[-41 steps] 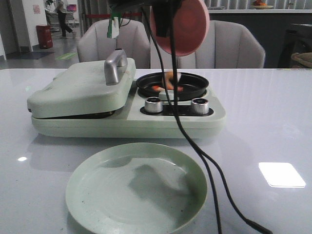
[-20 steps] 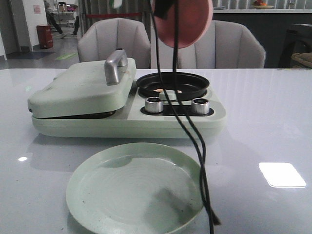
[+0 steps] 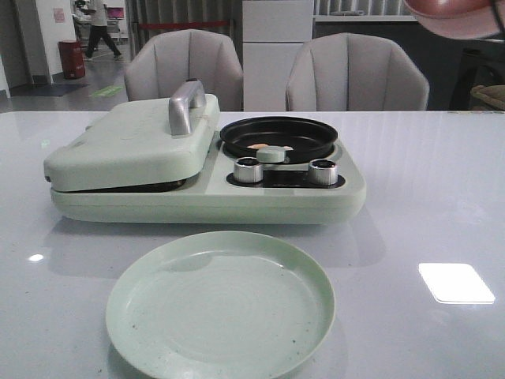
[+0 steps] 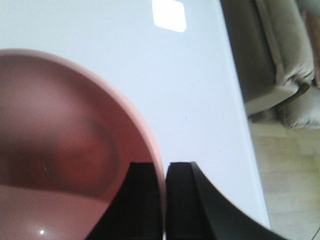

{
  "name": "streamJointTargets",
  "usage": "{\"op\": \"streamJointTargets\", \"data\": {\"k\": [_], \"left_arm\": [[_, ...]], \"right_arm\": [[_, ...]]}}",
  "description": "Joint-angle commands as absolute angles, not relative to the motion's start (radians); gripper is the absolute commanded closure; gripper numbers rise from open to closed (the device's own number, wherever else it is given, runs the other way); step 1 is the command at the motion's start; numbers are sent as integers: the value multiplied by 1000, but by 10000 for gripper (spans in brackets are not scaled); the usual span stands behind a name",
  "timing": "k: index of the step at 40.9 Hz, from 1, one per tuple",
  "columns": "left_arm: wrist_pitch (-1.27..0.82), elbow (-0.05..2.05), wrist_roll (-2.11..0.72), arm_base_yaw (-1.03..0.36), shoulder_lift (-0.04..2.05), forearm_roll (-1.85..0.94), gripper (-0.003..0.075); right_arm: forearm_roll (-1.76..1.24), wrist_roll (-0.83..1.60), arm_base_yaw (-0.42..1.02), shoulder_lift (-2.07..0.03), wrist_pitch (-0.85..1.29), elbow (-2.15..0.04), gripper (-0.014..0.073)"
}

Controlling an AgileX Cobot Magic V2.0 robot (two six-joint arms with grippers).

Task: Make breakfast with bread and shrimp
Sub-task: 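Carry the empty pink bowl back and set it on the table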

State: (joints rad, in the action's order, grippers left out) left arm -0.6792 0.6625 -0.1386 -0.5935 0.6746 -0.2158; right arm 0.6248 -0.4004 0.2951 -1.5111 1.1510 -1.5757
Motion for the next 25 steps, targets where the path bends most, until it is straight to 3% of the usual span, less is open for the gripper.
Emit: {"op": "streamJointTargets", "data": {"k": [1, 14, 25], "left_arm": [[-607, 691, -134, -598, 680, -227, 619], [-607, 691, -134, -598, 679, -227, 619], [-607, 691, -134, -598, 679, -229, 619]], "right_arm": [[505, -303, 209, -1396, 1062, -1476, 549], [-81, 73, -98, -1355, 901, -1140, 549], [-173, 99, -140, -1437, 741, -1022, 549]]}}
